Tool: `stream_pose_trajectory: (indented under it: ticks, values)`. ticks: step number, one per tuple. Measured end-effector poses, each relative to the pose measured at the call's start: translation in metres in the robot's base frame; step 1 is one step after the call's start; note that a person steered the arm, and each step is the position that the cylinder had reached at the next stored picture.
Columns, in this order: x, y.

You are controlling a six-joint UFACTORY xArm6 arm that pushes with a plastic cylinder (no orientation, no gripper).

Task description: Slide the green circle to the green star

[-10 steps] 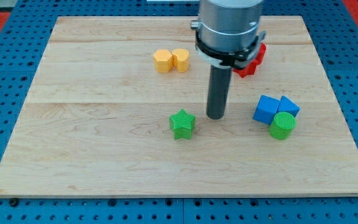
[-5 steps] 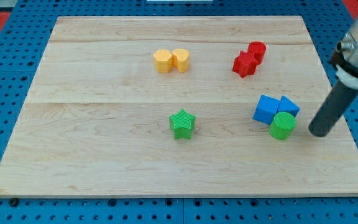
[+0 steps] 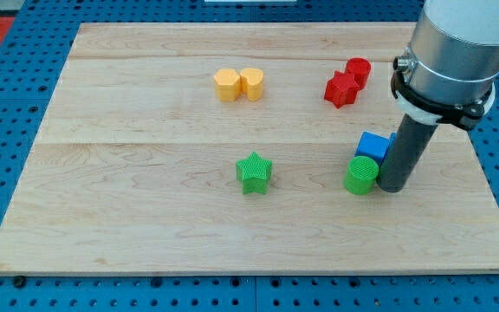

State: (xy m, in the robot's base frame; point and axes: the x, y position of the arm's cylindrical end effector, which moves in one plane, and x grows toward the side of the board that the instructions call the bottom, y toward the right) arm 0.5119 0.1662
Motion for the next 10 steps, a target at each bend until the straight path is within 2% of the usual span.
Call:
stream_pose_trajectory:
  ticks: [2,4,6,10]
  values:
    - [-0.007,-0.035]
    - [-0.032,-0.045]
    - [-0.029,-0.078]
    - [-0.009,-0.099]
